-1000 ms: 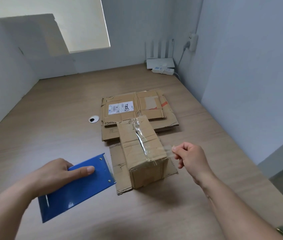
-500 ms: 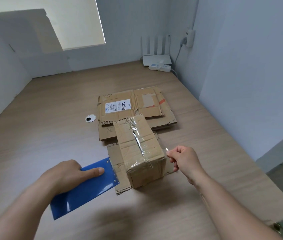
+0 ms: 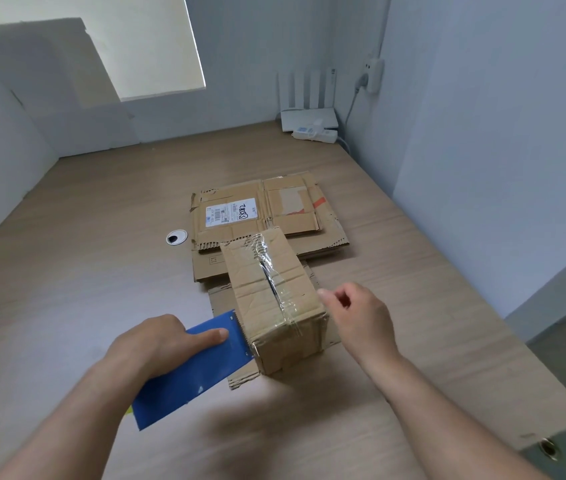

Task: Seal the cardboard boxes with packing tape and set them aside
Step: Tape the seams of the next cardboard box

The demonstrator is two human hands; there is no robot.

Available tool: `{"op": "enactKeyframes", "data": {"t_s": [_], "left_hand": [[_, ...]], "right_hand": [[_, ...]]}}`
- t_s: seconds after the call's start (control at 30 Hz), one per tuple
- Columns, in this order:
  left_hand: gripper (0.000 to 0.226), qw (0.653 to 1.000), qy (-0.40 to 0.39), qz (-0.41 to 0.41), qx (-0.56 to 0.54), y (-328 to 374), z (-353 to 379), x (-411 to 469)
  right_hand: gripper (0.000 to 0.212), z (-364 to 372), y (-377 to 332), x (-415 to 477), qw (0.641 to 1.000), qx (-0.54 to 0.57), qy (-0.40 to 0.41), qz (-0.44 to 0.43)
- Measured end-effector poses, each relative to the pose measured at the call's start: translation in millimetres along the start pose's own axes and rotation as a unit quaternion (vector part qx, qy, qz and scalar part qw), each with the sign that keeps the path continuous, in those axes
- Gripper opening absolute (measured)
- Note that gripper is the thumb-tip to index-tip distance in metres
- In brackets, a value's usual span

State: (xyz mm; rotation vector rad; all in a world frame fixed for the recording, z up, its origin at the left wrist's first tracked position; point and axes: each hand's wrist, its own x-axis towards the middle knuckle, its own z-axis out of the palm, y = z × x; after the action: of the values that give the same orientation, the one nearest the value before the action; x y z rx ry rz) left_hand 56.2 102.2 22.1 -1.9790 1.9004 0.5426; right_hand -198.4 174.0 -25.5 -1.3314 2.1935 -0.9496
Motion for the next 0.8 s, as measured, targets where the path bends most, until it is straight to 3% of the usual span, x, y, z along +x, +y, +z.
{"op": "enactKeyframes", "data": {"t_s": [0.1, 0.2, 0.37, 0.53, 0.7, 0.8], "left_hand": [[0.066, 1.000, -0.002, -0.005, -0.007, 1.4, -0.6, -3.1], [0.065, 0.999, -0.010, -0.022, -0.024, 0.5, 3.4, -4.5], [0.063, 0.999, -0.009, -0.047, -0.007, 4.8, 2.5, -6.7], [0.056, 0.996, 0.048, -0.032, 0.069, 26.9, -8.6, -8.5], [0.031, 0.972, 0.091, -0.043, 0.211, 9.1, 26.7, -14.8], [0.049, 0.987, 0.116, -0.082, 0.080, -14.2, 47.6, -12.5]], "right_hand": [[0.018, 16.1, -7.0, -1.0, 1.000, 0.008, -0.016, -0.007], [0.012, 22.5, 0.0, 0.8, 0.994, 0.105, -0.008, 0.032], [0.015, 26.2, 1.1, -0.3, 0.992, 0.124, 0.001, 0.028], [0.016, 27.6, 0.4, 1.9, 0.993, 0.118, -0.001, 0.019], [0.018, 30.0, 0.6, 1.5, 0.997, 0.070, 0.005, 0.019], [0.018, 25.9, -2.4, 6.1, 0.998, 0.060, -0.004, 0.014]]}}
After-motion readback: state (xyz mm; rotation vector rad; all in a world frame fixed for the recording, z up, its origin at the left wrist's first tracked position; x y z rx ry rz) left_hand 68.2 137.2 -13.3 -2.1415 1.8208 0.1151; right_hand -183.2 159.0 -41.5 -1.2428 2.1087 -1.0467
